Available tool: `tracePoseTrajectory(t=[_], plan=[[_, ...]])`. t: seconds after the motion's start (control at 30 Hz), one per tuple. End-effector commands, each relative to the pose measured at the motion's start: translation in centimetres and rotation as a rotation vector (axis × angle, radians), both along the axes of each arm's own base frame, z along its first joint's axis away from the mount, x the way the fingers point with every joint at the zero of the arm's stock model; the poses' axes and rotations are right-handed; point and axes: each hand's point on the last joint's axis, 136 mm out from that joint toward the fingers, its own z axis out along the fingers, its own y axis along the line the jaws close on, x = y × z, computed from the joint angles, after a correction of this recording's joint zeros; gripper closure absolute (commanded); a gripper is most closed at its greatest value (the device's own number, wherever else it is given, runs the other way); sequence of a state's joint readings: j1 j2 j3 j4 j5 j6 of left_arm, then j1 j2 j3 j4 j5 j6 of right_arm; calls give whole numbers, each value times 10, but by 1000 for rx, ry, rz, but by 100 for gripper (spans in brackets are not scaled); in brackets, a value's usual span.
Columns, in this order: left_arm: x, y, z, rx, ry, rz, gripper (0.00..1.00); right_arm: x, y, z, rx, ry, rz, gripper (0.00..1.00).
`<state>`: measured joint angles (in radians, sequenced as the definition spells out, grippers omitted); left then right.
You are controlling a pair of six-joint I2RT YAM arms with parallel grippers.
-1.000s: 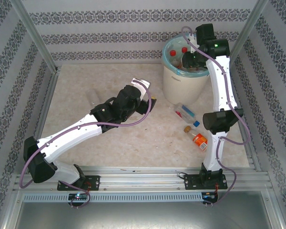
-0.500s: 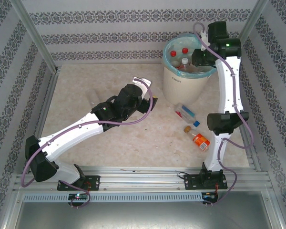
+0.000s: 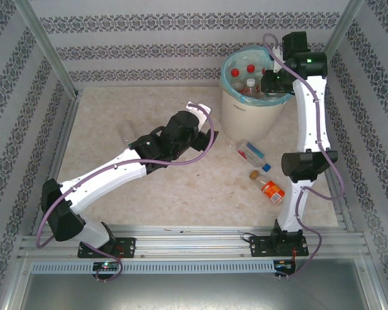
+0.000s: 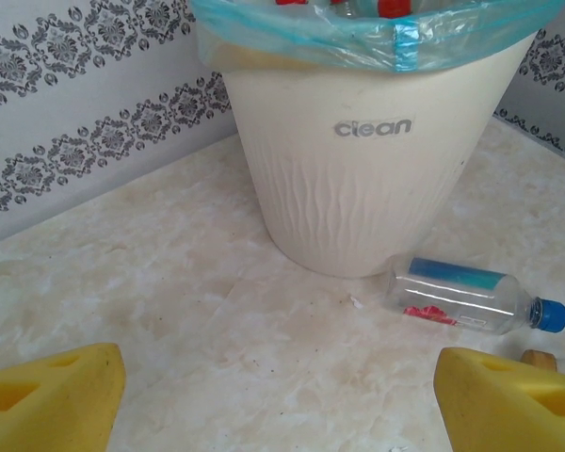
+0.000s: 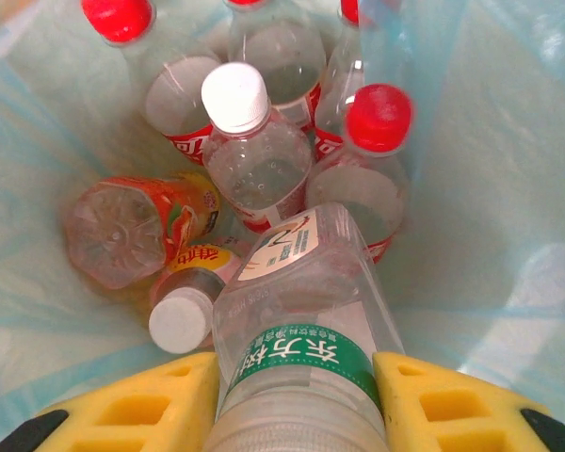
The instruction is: Put the plastic bottles in the bin
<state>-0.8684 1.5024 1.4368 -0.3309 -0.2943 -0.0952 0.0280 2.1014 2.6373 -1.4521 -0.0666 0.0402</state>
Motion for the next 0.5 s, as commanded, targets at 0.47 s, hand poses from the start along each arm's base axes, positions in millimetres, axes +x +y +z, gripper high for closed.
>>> tracePoseTrajectory(t=[0.47], plan=[[-4,3,6,-82,37,26,15,31,5,-55,62,97,20,63]])
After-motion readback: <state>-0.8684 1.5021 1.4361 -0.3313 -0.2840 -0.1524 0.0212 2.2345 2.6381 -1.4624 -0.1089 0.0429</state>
